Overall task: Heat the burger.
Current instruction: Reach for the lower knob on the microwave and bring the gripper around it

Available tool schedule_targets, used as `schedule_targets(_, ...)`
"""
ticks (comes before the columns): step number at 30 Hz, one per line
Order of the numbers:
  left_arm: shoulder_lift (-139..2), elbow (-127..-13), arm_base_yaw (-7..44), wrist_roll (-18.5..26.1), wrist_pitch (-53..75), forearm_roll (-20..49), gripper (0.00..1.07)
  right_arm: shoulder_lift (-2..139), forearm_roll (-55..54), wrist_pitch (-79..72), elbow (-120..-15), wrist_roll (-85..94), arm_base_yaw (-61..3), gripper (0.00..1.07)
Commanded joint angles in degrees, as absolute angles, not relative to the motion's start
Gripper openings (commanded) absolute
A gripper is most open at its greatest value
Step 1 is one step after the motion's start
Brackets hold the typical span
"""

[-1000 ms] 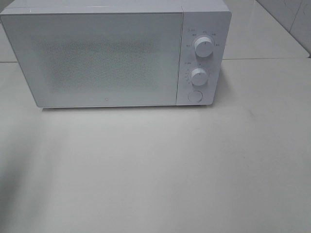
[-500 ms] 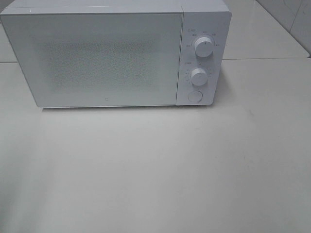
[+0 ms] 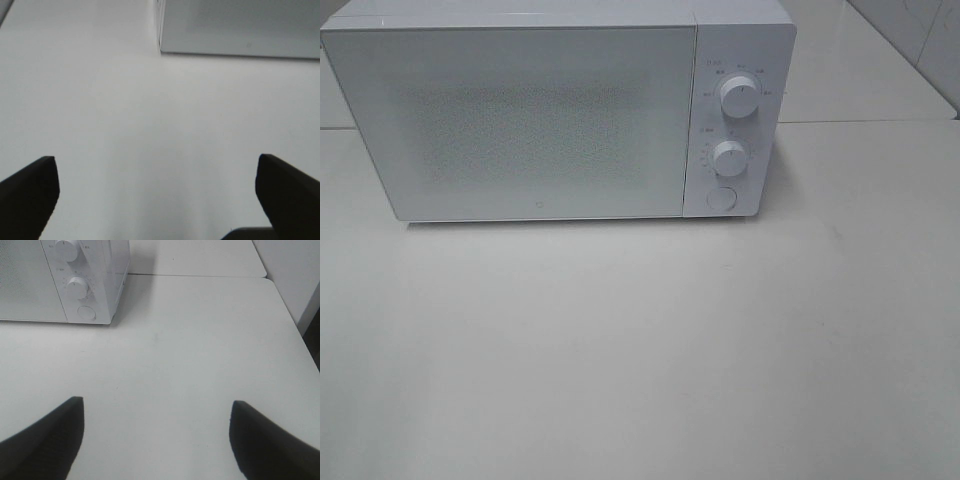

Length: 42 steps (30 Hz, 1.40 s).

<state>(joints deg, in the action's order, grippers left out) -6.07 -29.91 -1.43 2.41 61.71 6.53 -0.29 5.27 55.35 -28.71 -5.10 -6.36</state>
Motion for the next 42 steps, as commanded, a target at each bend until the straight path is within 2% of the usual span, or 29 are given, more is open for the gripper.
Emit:
schedule_targets(1, -0.1, -29.7, -1.3, 2.1, 61.3, 6.1, 1.0, -1.8, 5.4, 55.1, -28.5, -5.8, -6.0, 0.75)
schedule_targets(22, 1.6, -29.7, -1.3, 2.0, 61.3, 5.7, 1.0, -1.7, 5.0, 54.8, -28.7, -5.8, -6.1, 0.75)
schedule_targets(42, 1.5, -29.7, -1.3, 2.0, 61.3, 5.7, 1.0, 15.9, 6.5, 31.7, -30.7, -5.8, -6.1, 0.75)
